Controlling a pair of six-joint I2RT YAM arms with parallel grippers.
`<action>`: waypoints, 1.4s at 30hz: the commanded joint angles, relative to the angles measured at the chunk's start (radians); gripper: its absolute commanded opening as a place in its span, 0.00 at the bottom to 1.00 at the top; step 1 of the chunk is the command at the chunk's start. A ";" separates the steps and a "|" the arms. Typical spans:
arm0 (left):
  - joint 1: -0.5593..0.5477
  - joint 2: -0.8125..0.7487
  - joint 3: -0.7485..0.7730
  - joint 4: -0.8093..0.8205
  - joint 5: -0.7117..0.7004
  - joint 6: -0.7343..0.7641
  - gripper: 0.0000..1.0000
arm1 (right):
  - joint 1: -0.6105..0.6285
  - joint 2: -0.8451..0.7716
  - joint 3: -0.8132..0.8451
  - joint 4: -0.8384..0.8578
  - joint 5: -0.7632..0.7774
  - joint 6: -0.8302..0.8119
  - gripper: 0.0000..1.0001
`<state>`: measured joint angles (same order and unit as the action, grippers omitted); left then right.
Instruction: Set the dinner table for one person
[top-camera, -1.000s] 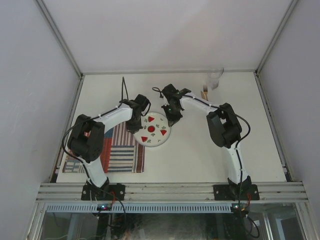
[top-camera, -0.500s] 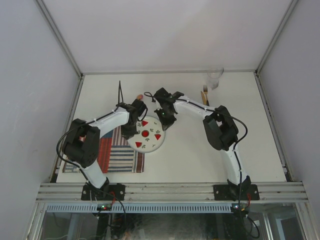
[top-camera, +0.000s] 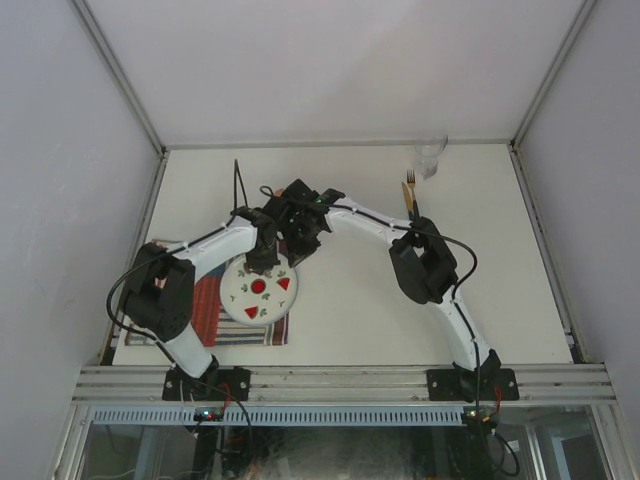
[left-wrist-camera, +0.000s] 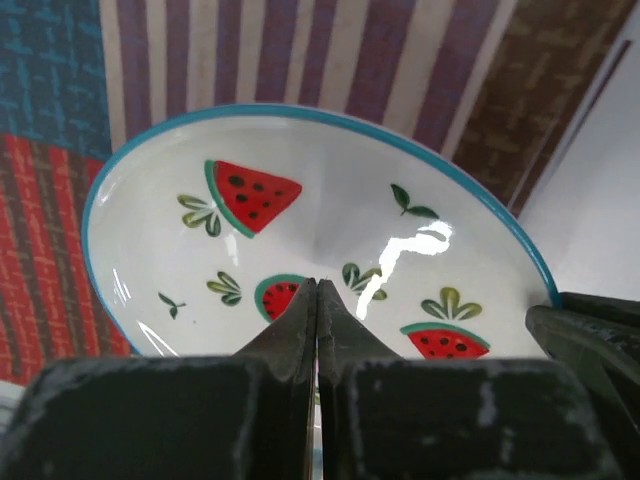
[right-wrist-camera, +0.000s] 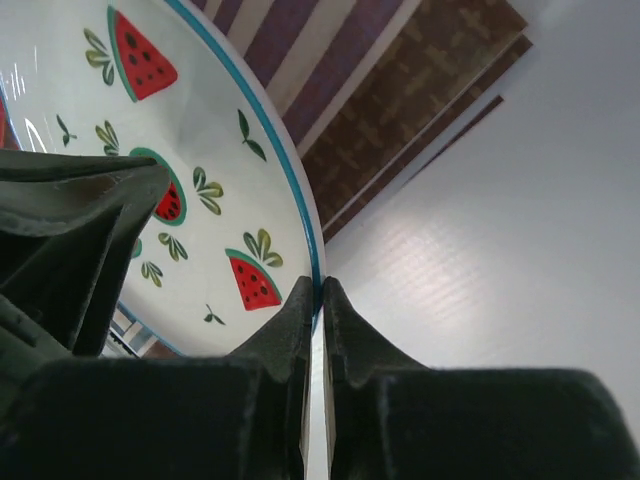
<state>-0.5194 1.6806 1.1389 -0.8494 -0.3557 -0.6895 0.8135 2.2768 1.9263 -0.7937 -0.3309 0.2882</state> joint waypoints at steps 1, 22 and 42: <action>0.012 -0.044 -0.021 0.023 -0.009 -0.020 0.00 | 0.029 0.018 0.054 0.035 -0.077 0.037 0.00; 0.028 -0.249 0.010 -0.113 -0.254 -0.075 0.00 | 0.016 0.104 0.083 0.209 -0.130 0.147 0.00; 0.029 -0.432 -0.091 -0.246 -0.354 -0.177 0.00 | -0.010 0.187 0.084 0.524 -0.257 0.390 0.00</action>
<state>-0.4957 1.2964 1.0798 -1.0649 -0.6640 -0.8288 0.8047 2.4557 1.9671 -0.4168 -0.5663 0.5880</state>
